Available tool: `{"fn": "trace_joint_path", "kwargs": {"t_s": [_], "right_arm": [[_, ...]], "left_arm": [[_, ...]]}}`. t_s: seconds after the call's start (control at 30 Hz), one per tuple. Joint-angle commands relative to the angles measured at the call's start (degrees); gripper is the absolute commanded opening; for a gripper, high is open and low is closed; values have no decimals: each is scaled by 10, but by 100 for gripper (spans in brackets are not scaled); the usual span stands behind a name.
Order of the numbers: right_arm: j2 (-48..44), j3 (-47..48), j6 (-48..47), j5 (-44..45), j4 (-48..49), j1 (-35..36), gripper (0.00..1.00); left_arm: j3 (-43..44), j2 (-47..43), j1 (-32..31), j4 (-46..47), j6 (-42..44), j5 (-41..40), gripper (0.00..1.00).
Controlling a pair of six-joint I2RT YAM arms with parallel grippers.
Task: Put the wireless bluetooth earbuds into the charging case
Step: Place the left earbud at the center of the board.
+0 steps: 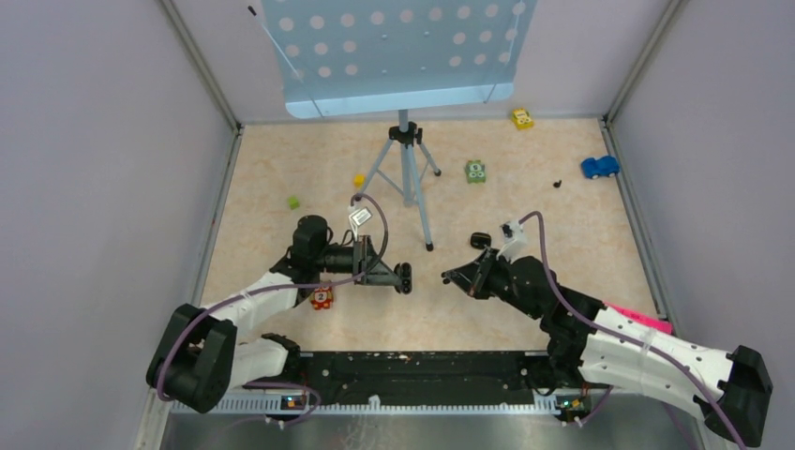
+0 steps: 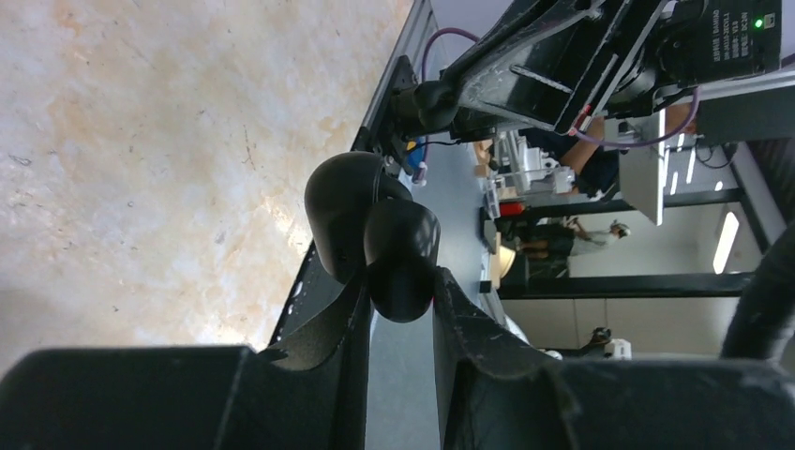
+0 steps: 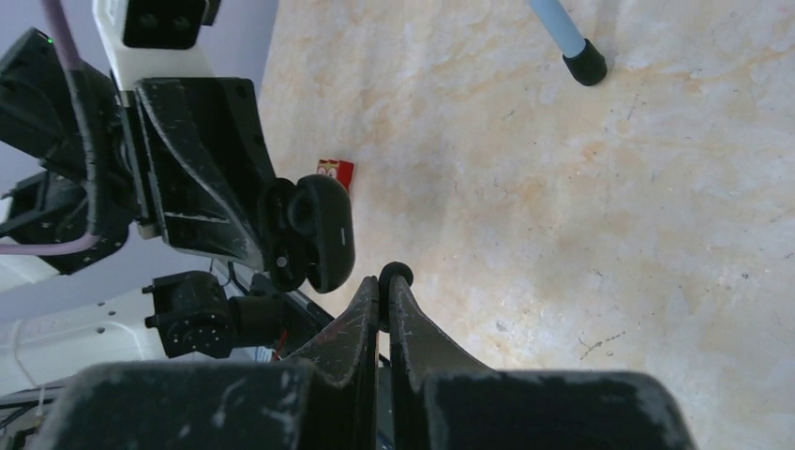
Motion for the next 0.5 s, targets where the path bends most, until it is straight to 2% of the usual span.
{"fn": "trace_joint_path", "kwargs": {"t_s": [0.0, 0.2, 0.47], "right_arm": [[1, 28, -11, -4, 21, -1, 0], [2, 35, -31, -19, 36, -1, 0], [-13, -5, -17, -90, 99, -14, 0]], "left_arm": [[-43, -10, -2, 222, -135, -20, 0], [-13, 2, -2, 182, -97, 5, 0], [27, 9, -2, 68, -14, 29, 0]]}}
